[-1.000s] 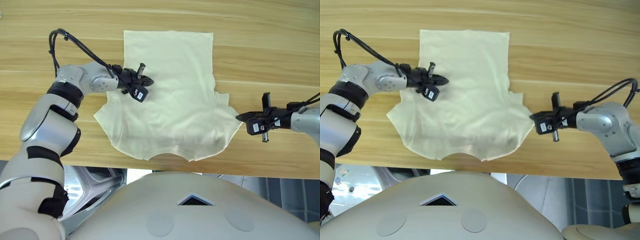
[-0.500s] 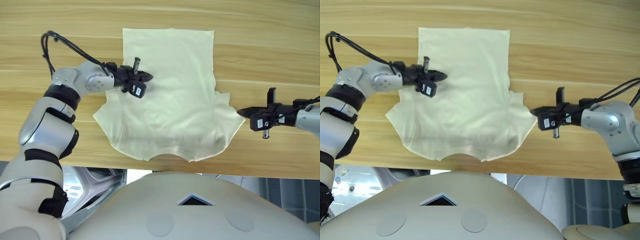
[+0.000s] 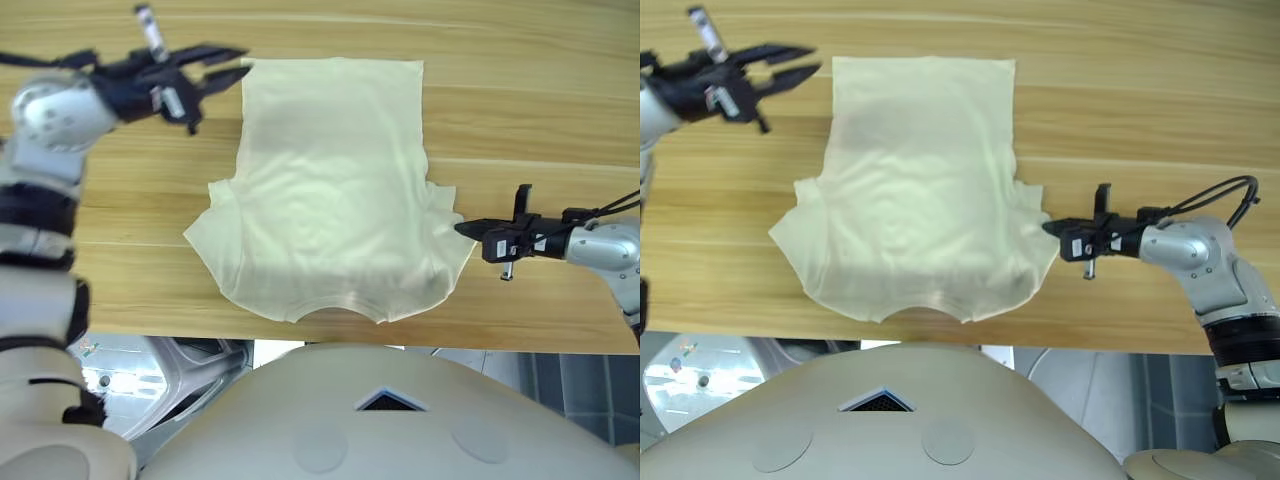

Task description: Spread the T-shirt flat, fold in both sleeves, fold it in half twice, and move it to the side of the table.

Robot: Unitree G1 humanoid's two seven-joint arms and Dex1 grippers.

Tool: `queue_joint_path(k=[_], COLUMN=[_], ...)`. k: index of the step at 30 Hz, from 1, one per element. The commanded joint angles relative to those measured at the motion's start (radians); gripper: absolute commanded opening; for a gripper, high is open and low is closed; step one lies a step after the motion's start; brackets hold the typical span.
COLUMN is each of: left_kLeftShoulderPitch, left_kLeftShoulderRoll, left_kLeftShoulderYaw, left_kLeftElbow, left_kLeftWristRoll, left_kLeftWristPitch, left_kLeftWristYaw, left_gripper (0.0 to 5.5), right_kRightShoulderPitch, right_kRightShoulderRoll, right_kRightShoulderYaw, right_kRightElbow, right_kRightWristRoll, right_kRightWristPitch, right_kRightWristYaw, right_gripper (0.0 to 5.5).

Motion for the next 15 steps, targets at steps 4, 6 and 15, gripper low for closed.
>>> queue_joint_path(k=[4,6,15], left_kLeftShoulderPitch=[0.416,0.484,0.503], left_kLeftShoulderRoll=[0.223,0.209,0.040], left_kLeftShoulderYaw=[0.208,0.236,0.165], left_kLeftElbow=[-0.117,-0.093,0.049], left_kLeftWristRoll=[-0.178,-0.141,0.179], left_kLeftWristPitch=[0.042,0.031,0.011], left_kLeftWristYaw=[-0.183,-0.179,-0.100], left_gripper=[1.60,1.60,1.60], right_kRightShoulderPitch=[0.010,0.023,0.042], right_kRightShoulderRoll=[-0.010,-0.017,-0.036], right_kRightShoulderYaw=[-0.024,-0.037,-0.079], right_kRightElbow=[-0.005,-0.017,-0.087], right_kRightWristRoll=[0.023,0.035,0.086], right_kRightWristPitch=[0.018,0.014,0.027], right_kRightWristYaw=[0.001,0.001,0.026], right_gripper=[1.07,1.07,1.07])
